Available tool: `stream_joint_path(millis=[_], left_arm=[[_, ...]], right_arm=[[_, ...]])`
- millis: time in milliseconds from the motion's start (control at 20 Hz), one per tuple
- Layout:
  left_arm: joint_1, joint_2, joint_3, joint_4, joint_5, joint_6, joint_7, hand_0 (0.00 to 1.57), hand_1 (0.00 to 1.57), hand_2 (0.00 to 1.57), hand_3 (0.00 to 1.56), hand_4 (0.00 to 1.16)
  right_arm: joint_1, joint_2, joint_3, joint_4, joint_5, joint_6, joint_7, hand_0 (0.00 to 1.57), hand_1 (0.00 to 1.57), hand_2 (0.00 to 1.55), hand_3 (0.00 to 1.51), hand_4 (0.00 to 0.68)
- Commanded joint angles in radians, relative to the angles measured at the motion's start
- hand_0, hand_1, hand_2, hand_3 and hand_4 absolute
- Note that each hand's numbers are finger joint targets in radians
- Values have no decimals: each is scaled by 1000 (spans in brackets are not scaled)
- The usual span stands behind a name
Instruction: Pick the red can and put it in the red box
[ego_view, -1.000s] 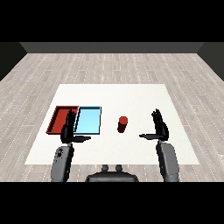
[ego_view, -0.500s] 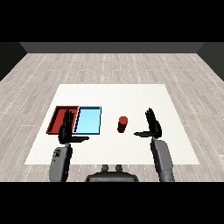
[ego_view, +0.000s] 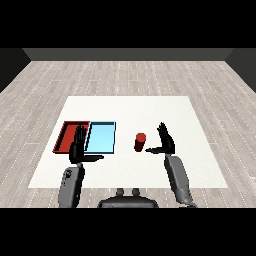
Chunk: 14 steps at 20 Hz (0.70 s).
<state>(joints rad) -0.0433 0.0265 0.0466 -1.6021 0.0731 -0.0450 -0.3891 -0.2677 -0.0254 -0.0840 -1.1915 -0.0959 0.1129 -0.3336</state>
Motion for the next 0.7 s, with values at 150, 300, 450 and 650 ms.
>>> stream_joint_path(millis=[150,300,450,650], left_arm=[[7,19,25,24,28,-27,-40,0,0,0,0,0],[31,-7,-16,-38,1,6,7,0,0,0,0,0],[42,9,1,-56,19,-3,19,0,0,0,0,0],[53,-17,-8,5,23,-9,-47,0,0,0,0,0]], right_arm=[[-84,23,7,140,-10,-4,-30,0,0,0,0,0],[-61,25,144,183,-109,-81,-88,0,0,0,0,0],[-94,20,29,160,-71,-2,-25,0,0,0,0,0],[-152,25,32,319,-83,-4,-113,0,0,0,0,0]])
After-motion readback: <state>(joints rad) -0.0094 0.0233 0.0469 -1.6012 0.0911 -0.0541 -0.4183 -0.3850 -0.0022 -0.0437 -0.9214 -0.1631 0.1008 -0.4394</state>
